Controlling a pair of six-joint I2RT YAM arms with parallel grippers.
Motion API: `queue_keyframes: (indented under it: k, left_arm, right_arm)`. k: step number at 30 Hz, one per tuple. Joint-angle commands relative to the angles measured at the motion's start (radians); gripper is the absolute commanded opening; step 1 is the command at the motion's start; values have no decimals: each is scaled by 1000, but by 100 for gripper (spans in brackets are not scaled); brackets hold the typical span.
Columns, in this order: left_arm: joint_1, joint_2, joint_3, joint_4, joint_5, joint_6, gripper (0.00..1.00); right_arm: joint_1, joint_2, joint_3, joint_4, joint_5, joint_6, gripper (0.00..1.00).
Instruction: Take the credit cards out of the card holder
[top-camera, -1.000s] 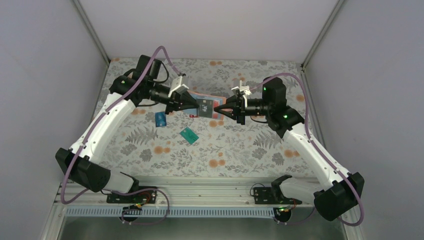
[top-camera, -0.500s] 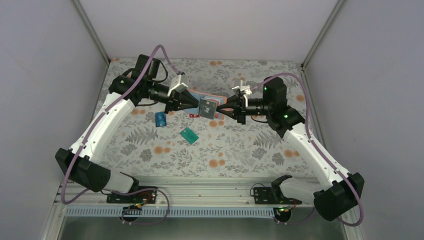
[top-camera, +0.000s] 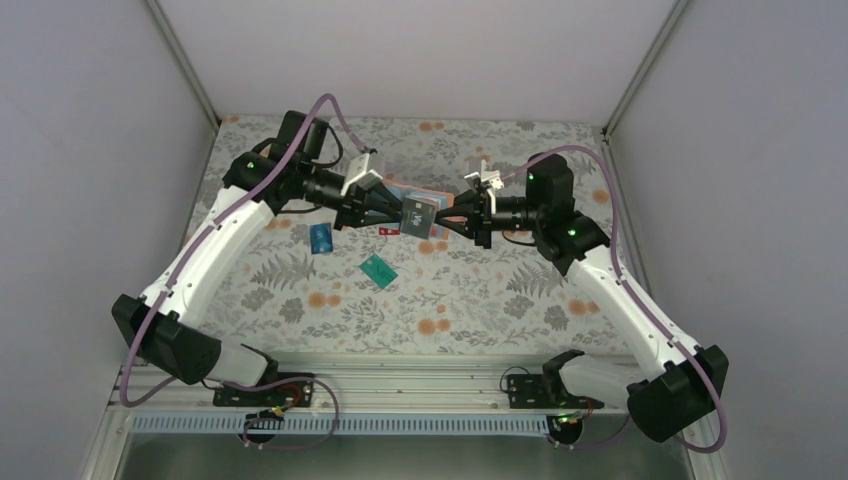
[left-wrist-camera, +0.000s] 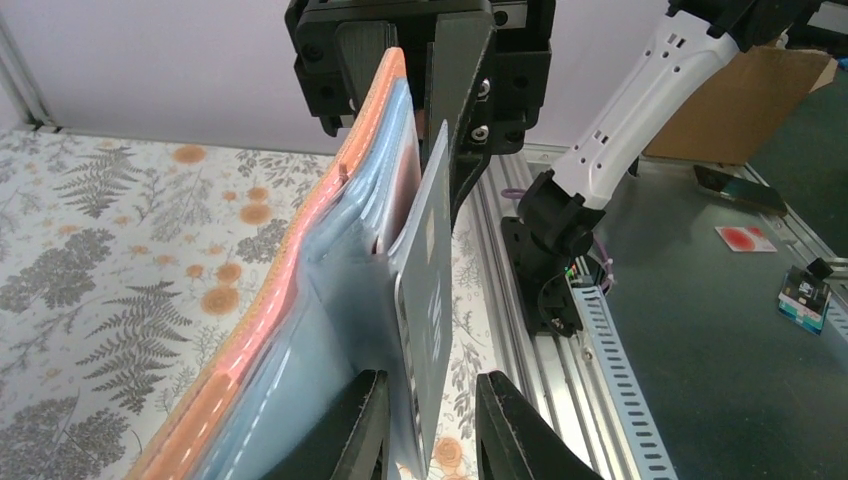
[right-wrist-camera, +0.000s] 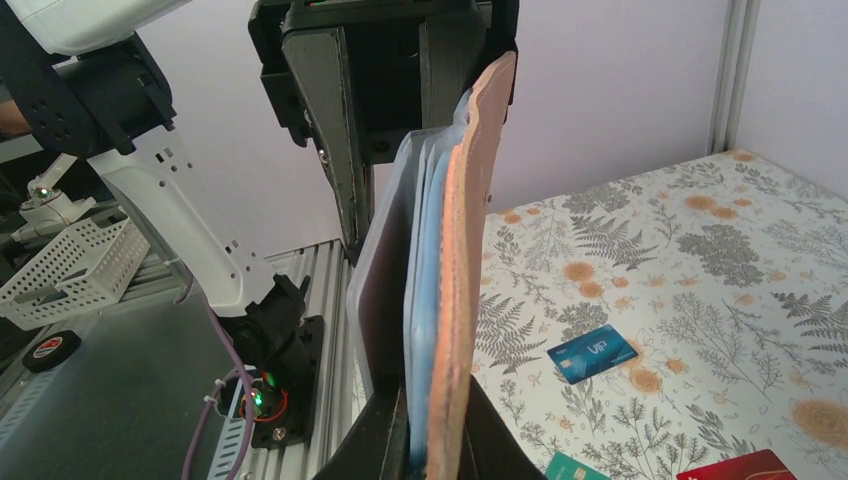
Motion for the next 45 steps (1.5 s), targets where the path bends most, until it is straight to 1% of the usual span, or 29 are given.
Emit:
queue_keyframes:
  k: [1,3,6,7,12,16,19,23,30,37,38,39,42,45]
  left_arm:
    - [-15,7,3,33,-15,-5,22]
    - [-25,9,3,35,-22,-7,19]
    - [-33,10,7,34,-37,-5,5]
    - [-34,10,10,31,-41,-5,3]
    - [-34,4,10,13,-42,10,2]
    - [-26,-4,20,23,-39,-11,3]
    - [6,-11,23,41,-54,-34,3]
    - [45,-26,8,13,-72,7,2]
    - [44,-21,1,30,-52,-4,2]
    - [45,2,48,29,-61,-4,2]
    - [42,6,51,27,-66,-5,3]
    - [35,13,50,25,-72,-7,7]
    - [21,21,40,11,-52,6,24]
    - [1,19,35,16,-29,15,32]
  right_arm:
    - [-4,-31,15,0,-30,-8,4]
    - [-5,-30,15,1,-29,-6,4]
    - [-5,-29,15,0,-29,-7,4]
    - [-5,-29,15,-1,-28,-7,4]
    - [-5,-32,14,-5,-27,-11,4]
    - [-9,-34,15,-8,-23,-14,4]
    - [-18,-38,10,-11,-16,-15,4]
    - [-30,-46,1,-7,-19,-12,4]
    - [-32,-35,12,-12,-47,-12,4]
    - [-33,-43,13,-24,-41,-22,4]
    - [-33,-41,13,-24,-45,-21,4]
    - [-33,-38,13,-24,-48,-22,4]
    - [-33,-37,16,-24,-50,-25,4]
    - [-33,-38,13,-24,-53,-24,4]
